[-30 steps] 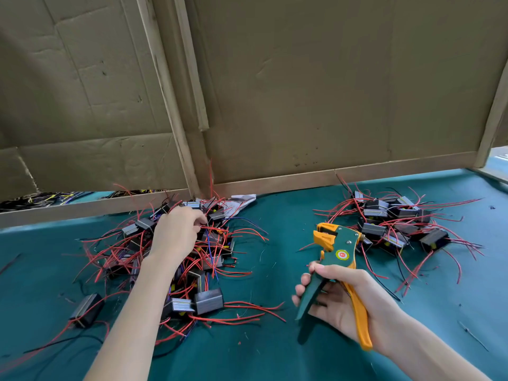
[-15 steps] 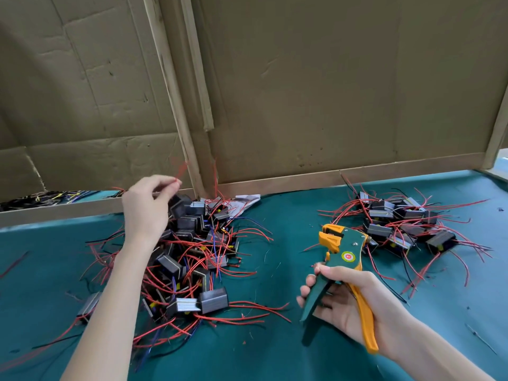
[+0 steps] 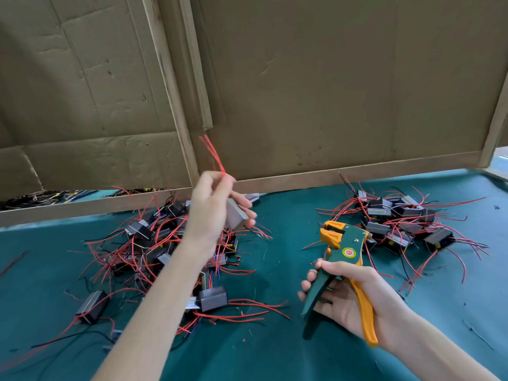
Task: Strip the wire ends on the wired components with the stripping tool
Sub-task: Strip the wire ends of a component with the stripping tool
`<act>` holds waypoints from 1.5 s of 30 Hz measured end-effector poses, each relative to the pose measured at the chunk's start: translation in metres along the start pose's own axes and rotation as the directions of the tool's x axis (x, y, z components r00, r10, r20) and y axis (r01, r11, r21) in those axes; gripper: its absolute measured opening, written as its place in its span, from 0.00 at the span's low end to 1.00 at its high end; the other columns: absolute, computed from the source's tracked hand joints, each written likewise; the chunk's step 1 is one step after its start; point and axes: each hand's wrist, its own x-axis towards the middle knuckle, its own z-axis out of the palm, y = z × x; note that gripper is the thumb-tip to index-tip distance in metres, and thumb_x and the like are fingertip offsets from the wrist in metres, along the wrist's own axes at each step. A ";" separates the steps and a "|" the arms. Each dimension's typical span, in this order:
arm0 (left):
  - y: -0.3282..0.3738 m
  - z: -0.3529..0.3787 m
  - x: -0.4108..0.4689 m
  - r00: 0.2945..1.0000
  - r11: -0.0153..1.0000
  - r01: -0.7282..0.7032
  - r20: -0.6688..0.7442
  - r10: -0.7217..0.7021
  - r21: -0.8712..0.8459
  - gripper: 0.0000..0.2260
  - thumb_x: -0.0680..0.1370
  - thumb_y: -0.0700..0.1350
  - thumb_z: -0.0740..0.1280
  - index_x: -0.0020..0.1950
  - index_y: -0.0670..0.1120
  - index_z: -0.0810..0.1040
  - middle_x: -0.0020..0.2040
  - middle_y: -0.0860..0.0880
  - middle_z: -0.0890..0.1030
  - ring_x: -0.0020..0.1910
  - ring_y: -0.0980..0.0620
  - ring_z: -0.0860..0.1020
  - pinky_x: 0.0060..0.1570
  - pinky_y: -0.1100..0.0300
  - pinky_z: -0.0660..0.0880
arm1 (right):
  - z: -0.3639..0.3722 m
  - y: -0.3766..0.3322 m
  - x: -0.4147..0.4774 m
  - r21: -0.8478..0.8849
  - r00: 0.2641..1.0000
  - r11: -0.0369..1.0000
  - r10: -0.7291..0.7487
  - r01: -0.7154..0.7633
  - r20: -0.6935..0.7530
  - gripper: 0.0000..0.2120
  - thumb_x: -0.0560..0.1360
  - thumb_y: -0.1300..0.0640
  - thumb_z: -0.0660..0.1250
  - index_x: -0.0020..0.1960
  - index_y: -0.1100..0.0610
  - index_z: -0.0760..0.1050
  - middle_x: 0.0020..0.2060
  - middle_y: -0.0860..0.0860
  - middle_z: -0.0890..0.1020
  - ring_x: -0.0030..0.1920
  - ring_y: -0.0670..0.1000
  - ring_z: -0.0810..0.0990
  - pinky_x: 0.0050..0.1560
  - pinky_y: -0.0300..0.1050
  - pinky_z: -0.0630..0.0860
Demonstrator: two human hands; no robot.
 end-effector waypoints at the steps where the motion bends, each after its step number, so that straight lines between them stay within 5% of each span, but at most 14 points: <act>1: -0.007 0.007 -0.003 0.999 0.999 0.038 0.032 -0.038 0.020 0.05 0.83 0.40 0.57 0.48 0.42 0.66 0.27 0.44 0.78 0.25 0.45 0.79 0.25 0.54 0.78 | 0.000 -0.001 -0.001 0.001 1.000 1.000 -0.007 0.007 0.000 0.05 0.63 0.65 0.71 0.38 0.65 0.79 0.36 0.62 0.79 0.35 0.63 0.81 0.40 0.59 0.81; 4: -0.029 0.022 -0.012 0.979 0.993 0.098 0.175 -0.108 0.064 0.05 0.83 0.43 0.56 0.49 0.44 0.68 0.36 0.46 0.84 0.38 0.50 0.82 0.40 0.54 0.80 | 0.001 -0.005 -0.002 -0.014 0.998 0.998 -0.056 0.056 -0.008 0.07 0.63 0.65 0.70 0.41 0.64 0.76 0.36 0.62 0.79 0.35 0.62 0.81 0.39 0.58 0.81; 7: -0.042 0.022 -0.015 0.914 0.991 0.014 0.399 -0.066 0.133 0.04 0.81 0.41 0.60 0.48 0.45 0.74 0.46 0.50 0.85 0.49 0.58 0.81 0.46 0.68 0.75 | 0.001 -0.009 -0.002 -0.018 0.993 0.993 -0.114 0.113 -0.015 0.09 0.62 0.65 0.70 0.42 0.64 0.76 0.35 0.62 0.79 0.35 0.62 0.82 0.38 0.57 0.82; 12: -0.043 0.001 -0.011 0.680 0.854 -0.165 0.684 -0.264 0.494 0.09 0.74 0.31 0.69 0.49 0.42 0.83 0.50 0.43 0.84 0.51 0.53 0.80 0.55 0.62 0.75 | -0.003 -0.016 -0.001 -0.014 0.987 0.987 -0.161 0.161 -0.019 0.10 0.63 0.64 0.70 0.43 0.63 0.75 0.35 0.61 0.79 0.36 0.61 0.82 0.40 0.58 0.82; 15: -0.037 -0.013 -0.007 0.577 0.780 -0.181 0.707 -0.409 0.599 0.15 0.71 0.28 0.63 0.47 0.43 0.85 0.51 0.47 0.84 0.51 0.55 0.81 0.52 0.65 0.75 | -0.005 -0.017 0.000 -0.014 0.987 0.987 -0.160 0.160 -0.022 0.11 0.63 0.64 0.70 0.44 0.63 0.74 0.36 0.61 0.79 0.37 0.61 0.82 0.41 0.58 0.82; 21: -0.053 -0.013 -0.010 0.802 0.770 0.024 0.447 -0.395 0.638 0.09 0.75 0.33 0.65 0.45 0.45 0.80 0.42 0.50 0.80 0.41 0.55 0.78 0.49 0.55 0.80 | -0.005 -0.014 -0.001 -0.017 0.989 0.990 -0.144 0.143 -0.023 0.12 0.63 0.64 0.71 0.45 0.64 0.74 0.36 0.62 0.79 0.37 0.62 0.82 0.41 0.58 0.81; 25: -0.060 -0.014 -0.013 0.754 0.690 -0.111 0.513 -0.411 0.715 0.04 0.73 0.42 0.73 0.47 0.43 0.82 0.41 0.51 0.83 0.38 0.58 0.79 0.46 0.63 0.76 | -0.004 -0.014 -0.001 -0.022 0.989 0.989 -0.146 0.145 -0.022 0.12 0.61 0.64 0.72 0.43 0.64 0.75 0.36 0.62 0.79 0.38 0.63 0.82 0.42 0.58 0.81; 31: -0.063 -0.007 -0.020 0.760 0.719 -0.135 0.537 -0.366 0.681 0.04 0.74 0.40 0.73 0.47 0.42 0.84 0.41 0.47 0.84 0.38 0.59 0.79 0.45 0.65 0.76 | -0.003 -0.013 -0.003 -0.034 0.989 0.988 -0.149 0.149 -0.010 0.12 0.60 0.64 0.72 0.42 0.63 0.77 0.36 0.63 0.79 0.37 0.63 0.82 0.40 0.58 0.81; 34: -0.059 -0.002 -0.024 0.784 0.843 -0.033 0.538 -0.311 0.536 0.01 0.74 0.36 0.72 0.44 0.41 0.81 0.47 0.41 0.84 0.44 0.53 0.80 0.51 0.55 0.77 | -0.003 -0.014 -0.005 -0.067 0.988 0.986 -0.154 0.154 0.000 0.08 0.60 0.64 0.73 0.39 0.63 0.79 0.36 0.63 0.80 0.37 0.63 0.82 0.40 0.58 0.81; 38: -0.050 0.005 -0.025 0.858 0.973 0.155 0.465 -0.218 0.170 0.02 0.74 0.37 0.70 0.42 0.42 0.78 0.47 0.38 0.84 0.45 0.46 0.81 0.45 0.57 0.80 | -0.001 -0.014 -0.010 -0.190 0.986 0.967 -0.165 0.170 0.040 0.06 0.62 0.62 0.72 0.39 0.62 0.80 0.37 0.64 0.80 0.37 0.62 0.82 0.38 0.54 0.82; 41: -0.042 0.006 -0.023 0.864 0.957 0.275 0.461 -0.204 -0.093 0.03 0.71 0.40 0.70 0.43 0.43 0.82 0.47 0.40 0.84 0.50 0.40 0.81 0.51 0.43 0.79 | 0.002 -0.014 -0.013 -0.272 0.980 0.943 -0.167 0.191 0.111 0.05 0.65 0.64 0.71 0.41 0.63 0.78 0.37 0.64 0.79 0.37 0.62 0.82 0.38 0.54 0.81; 45: -0.029 0.006 -0.022 0.877 0.949 0.291 0.429 -0.215 -0.120 0.06 0.70 0.40 0.70 0.45 0.43 0.85 0.45 0.45 0.83 0.47 0.48 0.83 0.41 0.54 0.81 | 0.004 -0.013 -0.017 -0.333 0.970 0.924 -0.124 0.189 0.208 0.06 0.66 0.63 0.74 0.42 0.61 0.79 0.37 0.64 0.79 0.38 0.63 0.81 0.43 0.57 0.80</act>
